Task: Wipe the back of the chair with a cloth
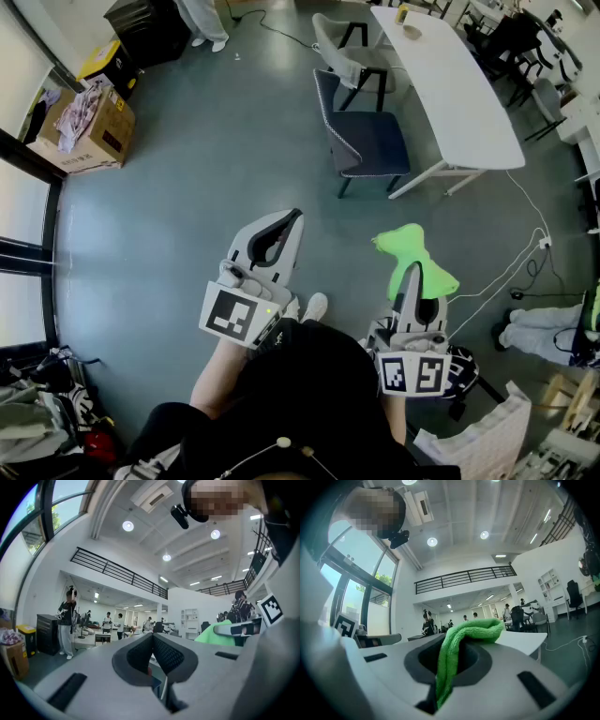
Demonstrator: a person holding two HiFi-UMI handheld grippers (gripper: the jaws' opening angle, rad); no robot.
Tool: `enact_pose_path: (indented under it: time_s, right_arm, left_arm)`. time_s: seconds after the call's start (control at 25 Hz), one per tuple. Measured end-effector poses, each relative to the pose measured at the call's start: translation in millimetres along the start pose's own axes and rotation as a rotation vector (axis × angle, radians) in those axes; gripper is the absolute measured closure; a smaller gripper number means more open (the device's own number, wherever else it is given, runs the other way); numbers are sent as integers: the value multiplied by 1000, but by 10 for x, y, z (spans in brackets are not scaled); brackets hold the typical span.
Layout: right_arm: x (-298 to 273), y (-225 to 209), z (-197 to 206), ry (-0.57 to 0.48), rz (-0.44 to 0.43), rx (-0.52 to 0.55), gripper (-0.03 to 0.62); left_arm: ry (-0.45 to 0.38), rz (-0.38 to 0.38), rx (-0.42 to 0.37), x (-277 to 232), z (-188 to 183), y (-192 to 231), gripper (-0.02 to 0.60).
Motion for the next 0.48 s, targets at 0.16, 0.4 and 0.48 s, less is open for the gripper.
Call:
enact_pose_path:
  time_s: [0.16, 0.4, 0.48]
  right_arm:
    - [-97, 17, 23, -26, -34, 48, 577]
    - [-235, 97, -23, -46, -72, 85, 577]
    - [-263, 96, -34, -45, -75, 83, 577]
  left_arm:
    - [23, 8, -89, -174, 70, -100, 583]
    - [8, 40, -136, -370, 1, -183, 583]
    - [1, 40, -130, -402, -34, -172, 583]
Point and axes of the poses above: the fingertips, and each gripper's own axes: x backward along the fingers, y to its left, z out of its underside, the point moved 4 cm from there along x, backward along the fingers, and after that the axes turned 1 degree about y, right-handed, at the moved point
